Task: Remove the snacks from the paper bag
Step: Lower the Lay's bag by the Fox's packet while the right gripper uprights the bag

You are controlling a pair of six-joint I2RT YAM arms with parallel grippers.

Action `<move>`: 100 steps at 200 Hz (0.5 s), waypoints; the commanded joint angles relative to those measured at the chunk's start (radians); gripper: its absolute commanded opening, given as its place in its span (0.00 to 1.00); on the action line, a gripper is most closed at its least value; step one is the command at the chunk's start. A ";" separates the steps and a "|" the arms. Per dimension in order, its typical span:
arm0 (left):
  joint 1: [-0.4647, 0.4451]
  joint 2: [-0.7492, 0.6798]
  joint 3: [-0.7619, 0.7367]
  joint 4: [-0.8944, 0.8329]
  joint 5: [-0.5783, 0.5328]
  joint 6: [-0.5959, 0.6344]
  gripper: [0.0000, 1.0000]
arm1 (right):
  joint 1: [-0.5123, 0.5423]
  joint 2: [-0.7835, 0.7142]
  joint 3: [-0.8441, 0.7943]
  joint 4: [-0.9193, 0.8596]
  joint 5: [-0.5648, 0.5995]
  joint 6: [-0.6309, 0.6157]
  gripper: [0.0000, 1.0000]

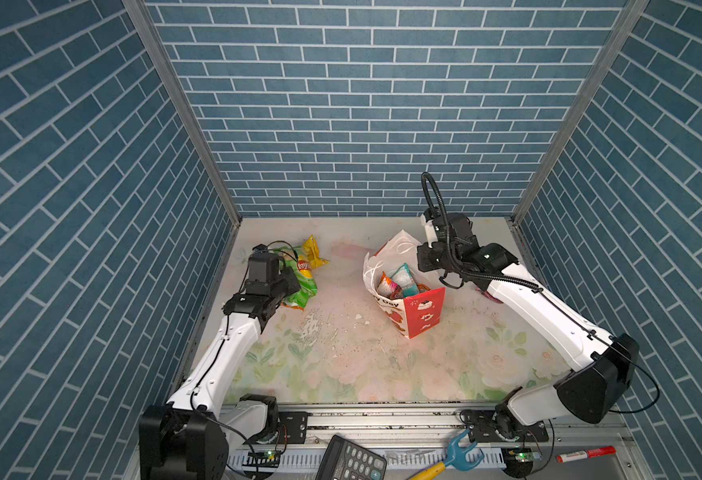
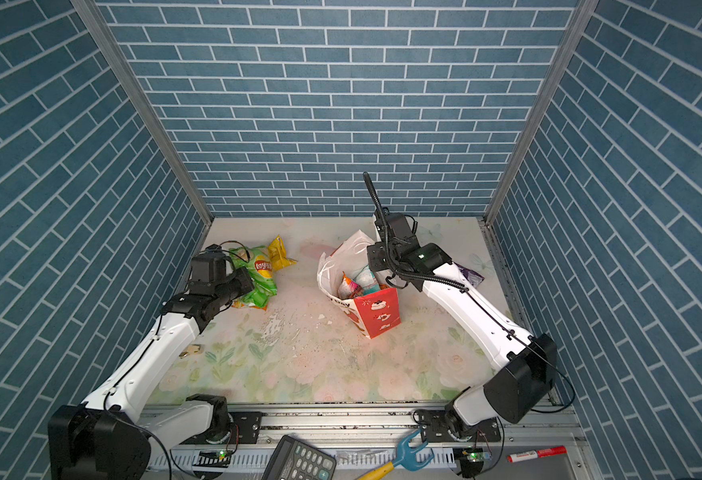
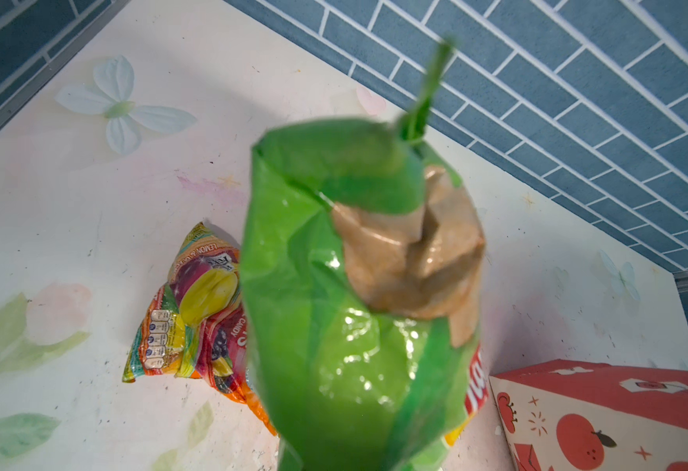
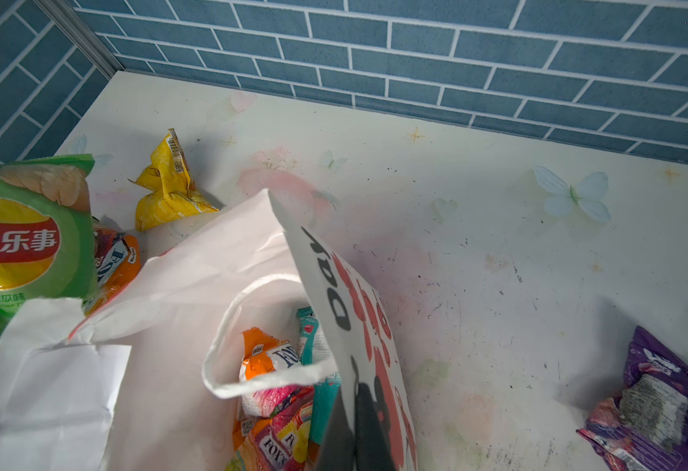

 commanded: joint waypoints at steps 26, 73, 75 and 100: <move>0.072 0.069 0.061 0.097 0.011 0.012 0.00 | -0.005 -0.038 -0.043 0.037 -0.019 0.046 0.00; 0.113 0.201 0.119 0.158 0.015 0.022 0.00 | -0.006 -0.059 -0.072 0.050 -0.012 0.057 0.00; 0.114 0.204 0.119 0.162 0.014 0.022 0.00 | -0.006 -0.059 -0.072 0.051 -0.012 0.057 0.00; 0.130 0.272 0.146 0.175 0.007 0.043 0.00 | -0.007 -0.067 -0.094 0.063 -0.005 0.061 0.00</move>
